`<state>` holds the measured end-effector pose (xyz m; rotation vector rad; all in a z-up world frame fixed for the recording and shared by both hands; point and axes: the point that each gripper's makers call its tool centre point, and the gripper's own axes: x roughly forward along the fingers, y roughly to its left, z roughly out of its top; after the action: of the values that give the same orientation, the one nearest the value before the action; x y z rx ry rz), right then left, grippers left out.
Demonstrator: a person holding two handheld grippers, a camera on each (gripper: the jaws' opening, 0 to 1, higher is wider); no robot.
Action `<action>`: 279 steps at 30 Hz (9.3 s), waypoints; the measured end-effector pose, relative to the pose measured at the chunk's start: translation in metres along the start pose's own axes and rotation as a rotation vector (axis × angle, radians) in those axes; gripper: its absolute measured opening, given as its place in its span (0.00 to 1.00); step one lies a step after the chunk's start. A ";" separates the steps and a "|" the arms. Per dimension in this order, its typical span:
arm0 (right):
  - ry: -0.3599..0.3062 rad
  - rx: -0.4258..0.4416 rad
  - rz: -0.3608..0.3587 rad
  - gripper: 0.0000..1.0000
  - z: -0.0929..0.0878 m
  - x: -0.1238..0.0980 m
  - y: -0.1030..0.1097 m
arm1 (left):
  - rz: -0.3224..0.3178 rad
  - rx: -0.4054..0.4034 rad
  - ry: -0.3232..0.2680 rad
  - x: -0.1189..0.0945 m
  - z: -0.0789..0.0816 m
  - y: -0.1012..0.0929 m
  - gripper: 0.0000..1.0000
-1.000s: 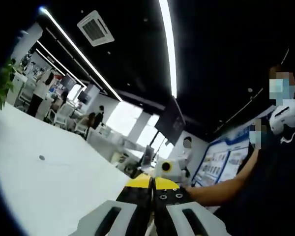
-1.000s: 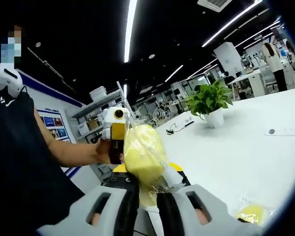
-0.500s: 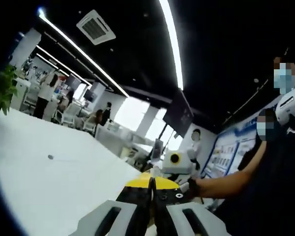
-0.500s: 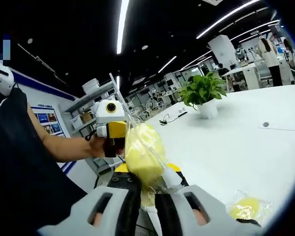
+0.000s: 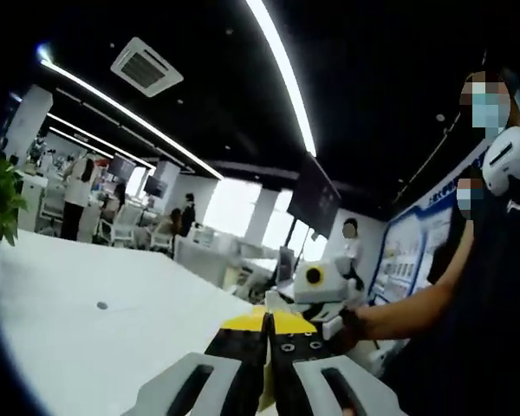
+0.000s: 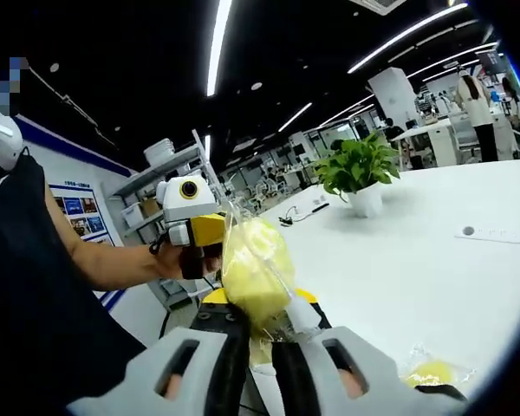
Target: Compare the silicone blocks by pressing each to a similar depth, holding the contact briefly, and releasing to observe deformation and rebound differences across the visible hardness samples.
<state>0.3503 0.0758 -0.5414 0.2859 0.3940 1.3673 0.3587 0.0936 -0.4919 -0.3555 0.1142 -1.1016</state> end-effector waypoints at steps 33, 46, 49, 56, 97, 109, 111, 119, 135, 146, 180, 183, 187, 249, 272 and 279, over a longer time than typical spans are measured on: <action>0.000 -0.008 0.041 0.04 0.007 0.017 0.007 | 0.063 -0.025 -0.030 -0.012 0.011 0.013 0.00; -0.038 -0.008 0.082 0.10 0.002 0.017 0.009 | 0.055 -0.032 -0.010 -0.016 0.008 0.004 0.00; -0.008 -0.079 0.038 0.18 -0.002 0.021 0.002 | 0.052 -0.041 -0.009 -0.017 0.009 0.002 0.00; -0.036 -0.106 -0.037 0.61 0.006 0.020 -0.007 | 0.055 -0.075 -0.024 -0.021 0.024 0.006 0.00; -0.072 -0.229 -0.621 0.96 -0.038 -0.148 -0.096 | 0.209 -0.281 -0.105 -0.040 0.010 0.054 0.00; -0.072 -0.186 -0.704 0.96 -0.058 -0.166 -0.107 | 0.213 -0.341 -0.135 -0.039 -0.001 0.070 0.00; -0.070 -0.175 -0.708 0.96 -0.060 -0.167 -0.107 | 0.227 -0.349 -0.138 -0.040 -0.006 0.076 0.00; -0.078 -0.140 -0.727 0.96 -0.064 -0.173 -0.111 | 0.237 -0.435 -0.163 -0.045 -0.024 0.088 0.00; -0.040 -0.127 -0.732 0.96 -0.094 -0.172 -0.112 | 0.256 -0.554 -0.124 -0.053 -0.065 0.104 0.00; -0.015 -0.120 -0.728 0.96 -0.098 -0.172 -0.109 | 0.282 -0.645 -0.081 -0.053 -0.096 0.118 0.00; -0.024 0.000 -0.822 0.96 -0.118 -0.194 -0.119 | 0.459 -0.318 0.212 -0.062 -0.171 0.190 0.00; -0.035 0.003 -0.818 0.96 -0.115 -0.194 -0.120 | 0.489 -0.326 0.228 -0.065 -0.180 0.198 0.00; -0.034 0.007 -0.814 0.96 -0.117 -0.194 -0.119 | 0.512 -0.330 0.259 -0.067 -0.190 0.199 0.00; -0.004 -0.010 -0.747 0.96 -0.105 -0.187 -0.134 | 0.612 -0.130 0.169 -0.131 -0.149 0.192 0.99; 0.096 -0.063 -0.735 0.97 -0.132 -0.190 -0.116 | 0.690 0.073 0.189 -0.172 -0.126 0.111 1.00; 0.104 -0.046 -0.740 0.96 -0.139 -0.197 -0.116 | 0.697 0.034 0.201 -0.167 -0.131 0.113 1.00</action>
<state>0.3634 -0.1431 -0.6946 0.0165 0.4920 0.6635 0.3450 0.2580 -0.6672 -0.1488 0.3678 -0.4444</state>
